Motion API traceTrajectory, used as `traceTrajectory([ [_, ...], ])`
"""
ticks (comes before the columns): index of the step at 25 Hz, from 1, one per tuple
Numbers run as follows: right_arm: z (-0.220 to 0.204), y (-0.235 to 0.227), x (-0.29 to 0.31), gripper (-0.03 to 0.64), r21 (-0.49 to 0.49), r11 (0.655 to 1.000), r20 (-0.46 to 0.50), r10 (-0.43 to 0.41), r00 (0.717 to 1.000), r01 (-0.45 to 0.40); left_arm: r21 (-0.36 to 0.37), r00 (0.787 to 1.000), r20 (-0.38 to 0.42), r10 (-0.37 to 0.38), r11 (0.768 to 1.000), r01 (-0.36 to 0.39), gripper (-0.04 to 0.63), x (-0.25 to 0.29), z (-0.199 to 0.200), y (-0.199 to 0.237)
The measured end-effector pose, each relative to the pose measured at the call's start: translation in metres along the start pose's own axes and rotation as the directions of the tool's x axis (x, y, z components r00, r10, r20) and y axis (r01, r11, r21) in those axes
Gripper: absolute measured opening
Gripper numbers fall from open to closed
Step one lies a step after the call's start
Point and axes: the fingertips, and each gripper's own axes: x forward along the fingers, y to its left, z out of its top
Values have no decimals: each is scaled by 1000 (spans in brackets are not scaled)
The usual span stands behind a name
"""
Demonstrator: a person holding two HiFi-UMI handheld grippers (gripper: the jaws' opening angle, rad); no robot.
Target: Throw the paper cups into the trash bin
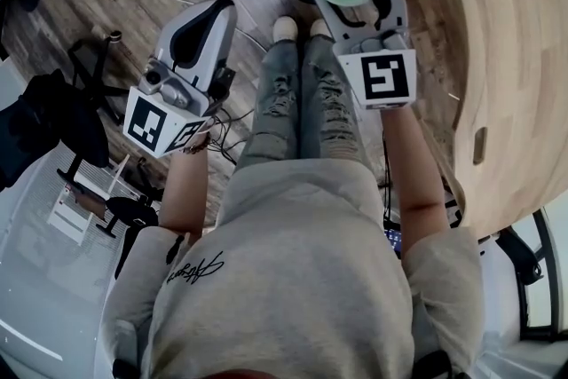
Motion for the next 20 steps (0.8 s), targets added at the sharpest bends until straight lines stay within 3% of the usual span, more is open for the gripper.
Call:
traceTrajectory([
  [11,-41,5,21,275,-5,1000,-38,5,999,-5,-37,999,-35,-13,999,12,3,-3,-40,3],
  [20,-75,15,41,275,27,1000,-39,6,999,-5,34,995,-89,-55,998,58,3,5,-63,4],
])
